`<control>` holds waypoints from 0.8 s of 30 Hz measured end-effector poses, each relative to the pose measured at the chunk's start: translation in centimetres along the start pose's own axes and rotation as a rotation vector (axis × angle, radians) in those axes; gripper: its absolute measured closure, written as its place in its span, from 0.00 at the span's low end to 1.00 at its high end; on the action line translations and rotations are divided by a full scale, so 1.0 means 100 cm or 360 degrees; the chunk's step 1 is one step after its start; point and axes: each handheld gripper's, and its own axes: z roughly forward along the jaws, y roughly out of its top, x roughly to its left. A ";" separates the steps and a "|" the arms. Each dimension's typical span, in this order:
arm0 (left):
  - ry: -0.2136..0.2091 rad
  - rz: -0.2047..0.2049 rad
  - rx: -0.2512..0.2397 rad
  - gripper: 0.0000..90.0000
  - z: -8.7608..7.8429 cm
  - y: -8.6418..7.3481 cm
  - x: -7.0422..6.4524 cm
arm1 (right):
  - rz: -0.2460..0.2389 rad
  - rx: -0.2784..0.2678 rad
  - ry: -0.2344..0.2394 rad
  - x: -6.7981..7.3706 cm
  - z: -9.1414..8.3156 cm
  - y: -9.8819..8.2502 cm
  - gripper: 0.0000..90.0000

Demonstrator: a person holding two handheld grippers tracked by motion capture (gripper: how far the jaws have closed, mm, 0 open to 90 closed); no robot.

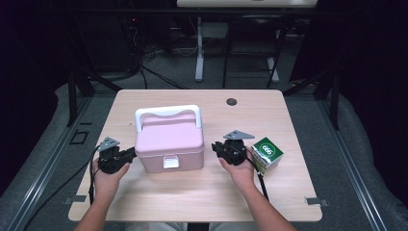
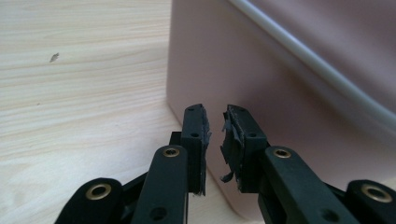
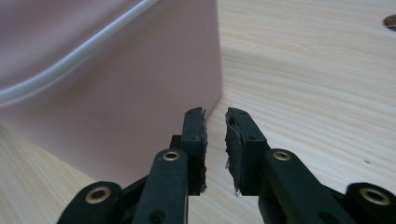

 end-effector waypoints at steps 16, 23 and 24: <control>0.0015 -0.0020 -0.0029 1.00 0.004 0.000 -0.005 | -0.0019 -0.0029 0.0017 0.025 0.016 -0.003 1.00; 0.0016 -0.0024 -0.0020 1.00 0.004 0.000 -0.010 | -0.0018 -0.0012 -0.0004 0.027 0.012 -0.005 1.00; 0.0016 -0.0024 -0.0020 1.00 0.004 0.000 -0.010 | -0.0018 -0.0012 -0.0004 0.027 0.012 -0.005 1.00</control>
